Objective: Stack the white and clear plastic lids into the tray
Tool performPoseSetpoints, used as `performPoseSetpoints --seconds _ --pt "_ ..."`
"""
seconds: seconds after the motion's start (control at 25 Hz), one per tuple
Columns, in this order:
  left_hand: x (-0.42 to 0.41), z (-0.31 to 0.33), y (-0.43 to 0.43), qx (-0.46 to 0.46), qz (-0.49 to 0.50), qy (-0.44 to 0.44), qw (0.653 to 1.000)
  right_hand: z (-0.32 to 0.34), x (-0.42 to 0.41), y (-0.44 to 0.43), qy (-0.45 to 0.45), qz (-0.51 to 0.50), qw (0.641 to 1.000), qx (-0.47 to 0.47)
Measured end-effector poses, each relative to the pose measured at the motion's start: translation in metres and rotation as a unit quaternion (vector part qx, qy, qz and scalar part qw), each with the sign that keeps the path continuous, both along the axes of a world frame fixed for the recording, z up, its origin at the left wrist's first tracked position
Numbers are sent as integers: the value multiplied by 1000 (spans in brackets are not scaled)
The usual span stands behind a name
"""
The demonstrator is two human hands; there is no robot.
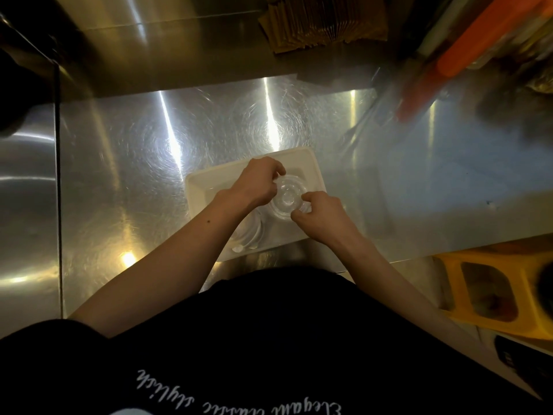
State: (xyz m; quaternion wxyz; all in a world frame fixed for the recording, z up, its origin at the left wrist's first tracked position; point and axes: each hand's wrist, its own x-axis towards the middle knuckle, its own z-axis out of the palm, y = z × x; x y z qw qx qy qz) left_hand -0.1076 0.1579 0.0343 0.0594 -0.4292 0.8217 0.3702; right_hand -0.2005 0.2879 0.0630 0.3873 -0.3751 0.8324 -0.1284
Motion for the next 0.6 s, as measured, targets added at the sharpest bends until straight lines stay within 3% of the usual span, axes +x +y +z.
performPoseSetpoints --seconds 0.44,0.6 --pt "8 -1 -5 8 10 21 1000 -4 1 1 55 49 997 -34" --pt "10 2 -3 5 -2 41 999 -4 -1 2 112 39 988 -103"
